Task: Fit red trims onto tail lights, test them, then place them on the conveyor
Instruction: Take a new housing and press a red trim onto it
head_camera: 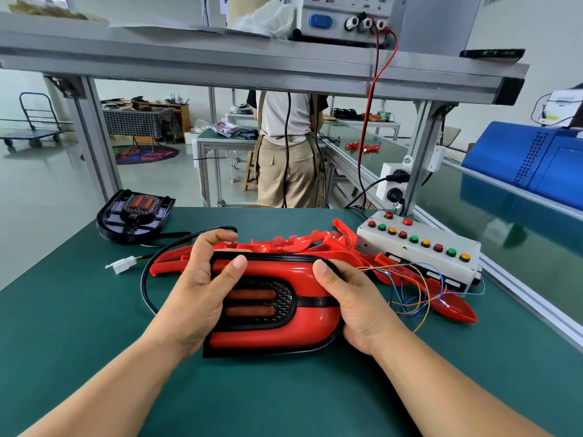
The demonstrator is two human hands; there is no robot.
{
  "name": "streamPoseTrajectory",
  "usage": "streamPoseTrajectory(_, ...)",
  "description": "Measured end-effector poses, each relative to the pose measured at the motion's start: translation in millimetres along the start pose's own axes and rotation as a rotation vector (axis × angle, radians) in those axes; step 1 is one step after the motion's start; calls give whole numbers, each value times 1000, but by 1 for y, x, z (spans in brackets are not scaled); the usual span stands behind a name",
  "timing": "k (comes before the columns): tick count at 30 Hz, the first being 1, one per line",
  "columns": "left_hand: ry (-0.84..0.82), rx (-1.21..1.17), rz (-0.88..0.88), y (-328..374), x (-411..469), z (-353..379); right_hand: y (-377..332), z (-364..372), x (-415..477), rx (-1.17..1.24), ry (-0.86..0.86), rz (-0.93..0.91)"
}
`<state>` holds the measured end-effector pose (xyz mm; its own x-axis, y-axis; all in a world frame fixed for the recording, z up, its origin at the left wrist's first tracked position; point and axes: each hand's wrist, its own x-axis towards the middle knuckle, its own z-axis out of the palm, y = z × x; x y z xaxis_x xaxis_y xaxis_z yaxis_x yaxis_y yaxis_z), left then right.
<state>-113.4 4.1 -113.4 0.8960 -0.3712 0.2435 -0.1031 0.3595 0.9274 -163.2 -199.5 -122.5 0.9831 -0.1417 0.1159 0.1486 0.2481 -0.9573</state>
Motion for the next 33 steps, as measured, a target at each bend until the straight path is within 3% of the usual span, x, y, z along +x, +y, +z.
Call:
streamPoseTrajectory(9,130,-27,-15,-8,8,5,6,4,7,-156,168,-140)
streamPoseTrajectory(16,108,7,-128,-10,18,0,11,-2,12,-410,239,-90)
streamPoseTrajectory(18,129,63,-138,-12,19,-5,6,-6,11,-537,240,-88)
streamPoseTrajectory(21,196,110,-130,-15,22,-11,-16,-8,5,-798,287,-239)
streamPoseTrajectory(23,234,101,-129,-13,24,-14,-38,-3,-6,-813,48,-247)
streamPoseTrajectory(25,278,93,-126,-12,26,-17,-57,12,-24,-879,-449,-41)
streamPoseTrajectory(27,276,93,-146,-10,26,-20,-61,28,-41,-1097,-857,102)
streamPoseTrajectory(28,264,98,-167,-9,26,-21,-59,32,-46,-1241,-976,87)
streamPoseTrajectory(30,241,99,-185,-9,25,-22,-53,38,-51,-1432,-1061,17)
streamPoseTrajectory(33,214,102,-158,-11,25,-23,-47,36,-47,-1398,-1010,14)
